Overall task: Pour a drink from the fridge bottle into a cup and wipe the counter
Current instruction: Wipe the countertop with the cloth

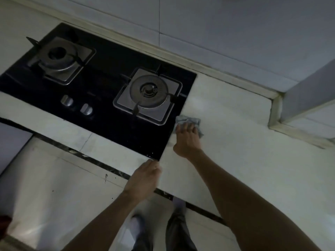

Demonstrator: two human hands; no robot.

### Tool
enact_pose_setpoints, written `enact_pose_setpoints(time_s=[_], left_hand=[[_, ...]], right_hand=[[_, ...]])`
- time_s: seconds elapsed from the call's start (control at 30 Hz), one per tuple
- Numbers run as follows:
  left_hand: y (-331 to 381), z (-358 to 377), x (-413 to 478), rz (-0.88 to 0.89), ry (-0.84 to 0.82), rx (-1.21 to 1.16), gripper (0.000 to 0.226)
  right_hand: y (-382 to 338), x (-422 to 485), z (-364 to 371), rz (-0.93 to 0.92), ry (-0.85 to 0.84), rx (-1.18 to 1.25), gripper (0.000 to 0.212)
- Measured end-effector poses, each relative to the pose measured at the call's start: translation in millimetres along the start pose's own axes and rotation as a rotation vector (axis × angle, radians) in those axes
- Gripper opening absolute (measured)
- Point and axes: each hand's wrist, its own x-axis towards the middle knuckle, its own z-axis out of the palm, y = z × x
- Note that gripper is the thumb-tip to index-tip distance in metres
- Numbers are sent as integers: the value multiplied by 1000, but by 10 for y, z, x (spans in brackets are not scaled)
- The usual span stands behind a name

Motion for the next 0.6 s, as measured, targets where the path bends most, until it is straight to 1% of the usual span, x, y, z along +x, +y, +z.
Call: enact_pose_setpoints(time_s=[0.07,0.17,0.3,0.37,0.4,0.5,0.6], left_hand=[[-121,-18,-223,-46,-28,6,28],[-266,-56,-455,-133,-59,2,33],[-218,-132,-601,-140,-42,-82,30],[-115,-134,-656,-155,-29,-112,38],[-57,-145,-669,-178,-45,-109,38],[41,-169,-679,-248,-140,-85,56],[30,-162,-679,-215,-168,-26,60]], right_hand=[[-170,-256,145,3,-4,6,85],[-418,-637,374,7,-25,13,87],[-706,-1119,661,6,-59,35,86],[-855,-1348,802,-16,-13,57,83],[-927,-1447,864,-25,3,65,84],[-1071,-1642,982,-34,0,48,81],[-1067,-1739,899,-54,-20,61,81]])
